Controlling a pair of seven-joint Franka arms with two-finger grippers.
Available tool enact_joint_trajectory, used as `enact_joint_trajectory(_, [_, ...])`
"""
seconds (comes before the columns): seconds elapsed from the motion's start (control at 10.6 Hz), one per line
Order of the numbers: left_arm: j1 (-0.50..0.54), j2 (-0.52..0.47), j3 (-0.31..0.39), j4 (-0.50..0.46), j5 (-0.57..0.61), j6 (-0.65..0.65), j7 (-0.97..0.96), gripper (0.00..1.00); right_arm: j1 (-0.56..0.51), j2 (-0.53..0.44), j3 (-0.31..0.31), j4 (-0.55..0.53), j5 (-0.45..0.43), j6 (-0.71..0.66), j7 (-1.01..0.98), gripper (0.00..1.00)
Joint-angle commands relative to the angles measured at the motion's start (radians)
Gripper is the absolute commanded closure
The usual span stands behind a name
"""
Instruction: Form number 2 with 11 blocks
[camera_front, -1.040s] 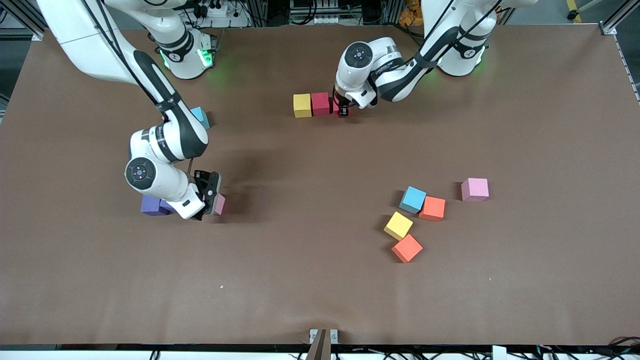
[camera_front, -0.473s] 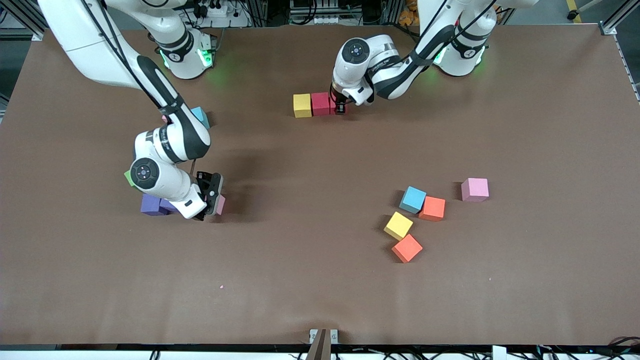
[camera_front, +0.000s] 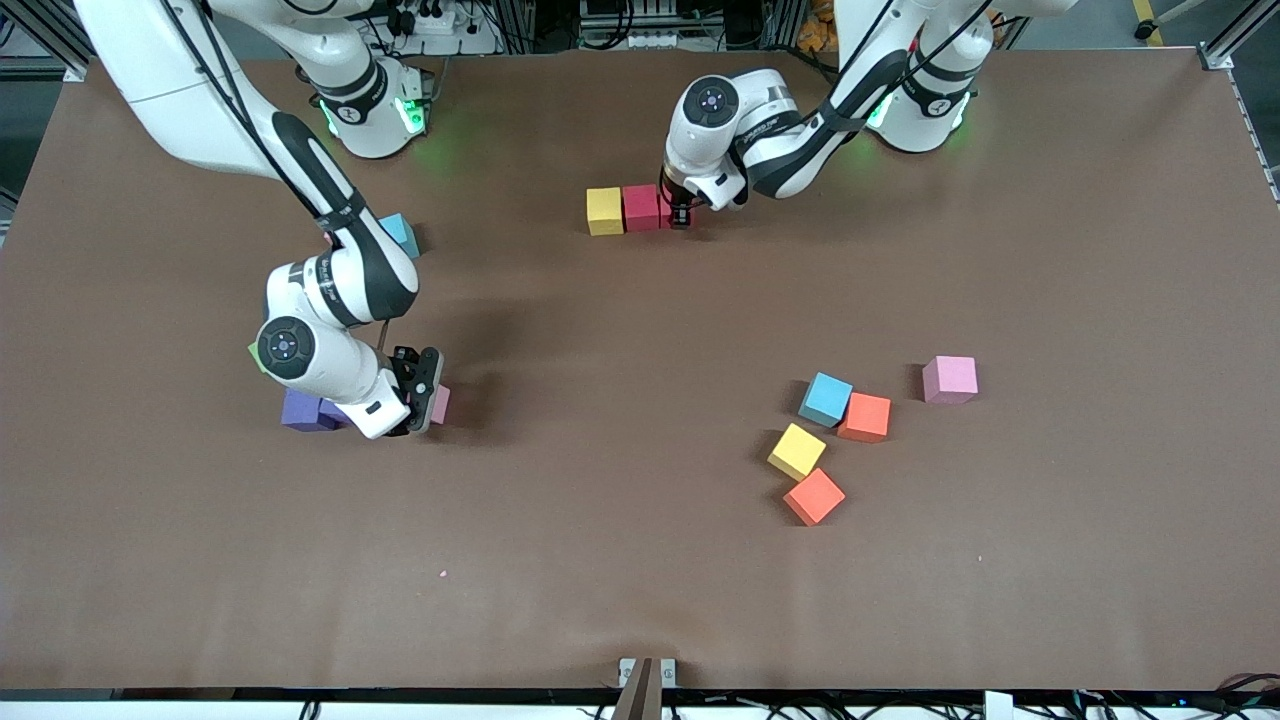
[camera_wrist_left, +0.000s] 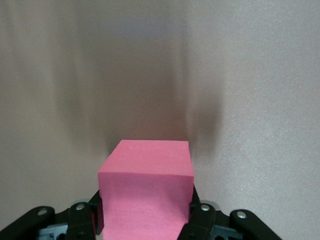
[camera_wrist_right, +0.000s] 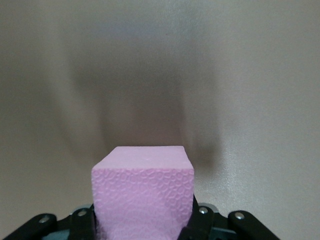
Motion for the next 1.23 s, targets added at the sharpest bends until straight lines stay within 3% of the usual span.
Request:
enact_joint_trajectory(0.0, [-0.022, 0.032, 0.009, 0.013, 0.023, 0.015, -0.118, 0.82, 0.002, -0.024, 0.004, 0.018, -0.012, -0.015, 0.015, 0.57])
enact_joint_trajectory(0.38, [-0.029, 0.041, 0.015, 0.033, 0.023, 0.015, -0.118, 0.82, 0.007, -0.072, 0.025, 0.060, 0.000, -0.109, 0.036, 0.56])
enact_joint_trajectory(0.66, [-0.043, 0.053, 0.030, 0.056, 0.025, 0.015, -0.127, 0.80, 0.005, -0.089, 0.089, 0.063, -0.001, -0.129, 0.173, 0.56])
enact_joint_trajectory(0.76, [-0.043, 0.053, 0.035, 0.055, 0.025, 0.015, -0.127, 0.73, 0.008, -0.090, 0.090, 0.063, -0.001, -0.129, 0.174, 0.55])
enact_joint_trajectory(0.85, [-0.045, 0.053, 0.035, 0.055, 0.025, 0.015, -0.127, 0.30, 0.011, -0.089, 0.090, 0.063, -0.001, -0.129, 0.171, 0.55])
enact_joint_trajectory(0.95, [-0.060, 0.050, 0.036, 0.053, 0.025, 0.012, -0.126, 0.00, 0.013, -0.086, 0.088, 0.063, -0.001, -0.129, 0.170, 0.54])
enact_joint_trajectory(1.13, [-0.054, 0.046, 0.041, 0.050, 0.026, 0.011, -0.127, 0.00, 0.028, -0.087, 0.088, 0.061, 0.000, -0.127, 0.173, 0.54])
